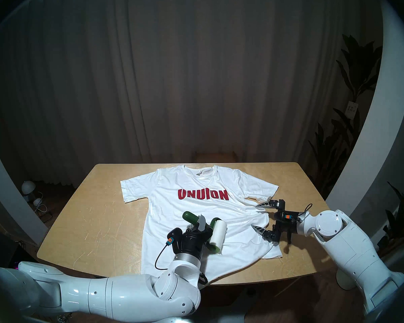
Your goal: Use the fur roller to clean a top
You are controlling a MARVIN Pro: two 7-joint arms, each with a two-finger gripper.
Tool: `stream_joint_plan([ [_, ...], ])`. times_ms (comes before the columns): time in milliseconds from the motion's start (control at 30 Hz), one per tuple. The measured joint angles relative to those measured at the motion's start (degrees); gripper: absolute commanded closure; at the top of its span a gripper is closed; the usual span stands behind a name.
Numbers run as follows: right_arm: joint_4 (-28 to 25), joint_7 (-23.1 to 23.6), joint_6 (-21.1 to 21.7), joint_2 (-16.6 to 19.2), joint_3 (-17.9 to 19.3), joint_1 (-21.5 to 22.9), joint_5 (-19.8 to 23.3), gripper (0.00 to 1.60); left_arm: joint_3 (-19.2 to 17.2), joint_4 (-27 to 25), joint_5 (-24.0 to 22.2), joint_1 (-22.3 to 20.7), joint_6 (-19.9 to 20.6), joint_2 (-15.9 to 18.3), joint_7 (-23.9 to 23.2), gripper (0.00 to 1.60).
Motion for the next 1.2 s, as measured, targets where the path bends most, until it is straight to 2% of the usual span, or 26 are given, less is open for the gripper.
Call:
stream_joint_plan([
  [333,0.1,0.2,0.7,0.2,-1.0,0.8,0.0,0.0,1.3,3.5,1.2,-1.2,-0.6,-2.7,-0.3,1.6],
  [733,0.0,0.4,1.4,0.6,-1.9,1.5,0.0,0.0,2.0,6.0,0.1,-2.3,-0.6,-5.1,3.1,1.6],
  [933,0.0,0.5,1.6,0.8,-2.4,1.8,0.0,0.0,1.8,5.3,-0.2,-2.2,-0.6,-4.8,5.5,1.6],
  [1200,0.0,0.7,1.8,1.1,-3.0,2.3,0.0,0.0,-0.1,1.6,-0.3,-1.0,-0.6,-2.4,8.7,1.6],
])
